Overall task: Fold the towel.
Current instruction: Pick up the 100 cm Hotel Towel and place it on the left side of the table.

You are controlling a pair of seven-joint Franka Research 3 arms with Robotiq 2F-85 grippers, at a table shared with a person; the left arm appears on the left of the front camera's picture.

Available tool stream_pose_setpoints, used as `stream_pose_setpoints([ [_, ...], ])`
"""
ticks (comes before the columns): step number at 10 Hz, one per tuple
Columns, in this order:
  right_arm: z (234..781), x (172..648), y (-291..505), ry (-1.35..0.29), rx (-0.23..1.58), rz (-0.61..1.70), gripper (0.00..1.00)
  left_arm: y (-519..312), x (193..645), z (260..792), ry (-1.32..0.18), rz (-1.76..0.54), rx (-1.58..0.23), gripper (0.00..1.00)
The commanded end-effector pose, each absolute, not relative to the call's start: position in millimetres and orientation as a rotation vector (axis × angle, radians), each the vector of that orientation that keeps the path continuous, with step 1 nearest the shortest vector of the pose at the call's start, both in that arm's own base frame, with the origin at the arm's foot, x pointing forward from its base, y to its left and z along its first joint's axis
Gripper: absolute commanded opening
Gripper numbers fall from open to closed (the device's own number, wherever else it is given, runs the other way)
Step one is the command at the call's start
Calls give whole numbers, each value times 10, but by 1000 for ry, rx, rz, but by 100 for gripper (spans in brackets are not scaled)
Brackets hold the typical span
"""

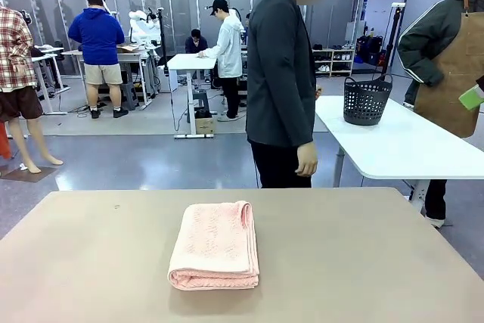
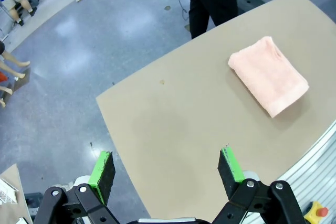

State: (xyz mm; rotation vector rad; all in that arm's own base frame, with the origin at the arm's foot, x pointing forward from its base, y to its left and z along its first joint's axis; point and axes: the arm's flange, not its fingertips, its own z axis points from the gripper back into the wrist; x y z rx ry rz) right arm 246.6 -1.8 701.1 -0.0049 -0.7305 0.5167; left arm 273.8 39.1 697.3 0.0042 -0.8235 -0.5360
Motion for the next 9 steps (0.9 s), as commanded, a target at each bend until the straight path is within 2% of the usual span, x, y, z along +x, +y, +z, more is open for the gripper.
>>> stream_pose_setpoints([
  [1, 7017, 2457, -36, -726, -5, 515, 100, 352, 2903, 6850, -770, -496, -60, 100],
  [9, 7017, 2457, -36, -726, -5, 515, 100, -188, 3889, 5118, -524, -77, -487, 100],
])
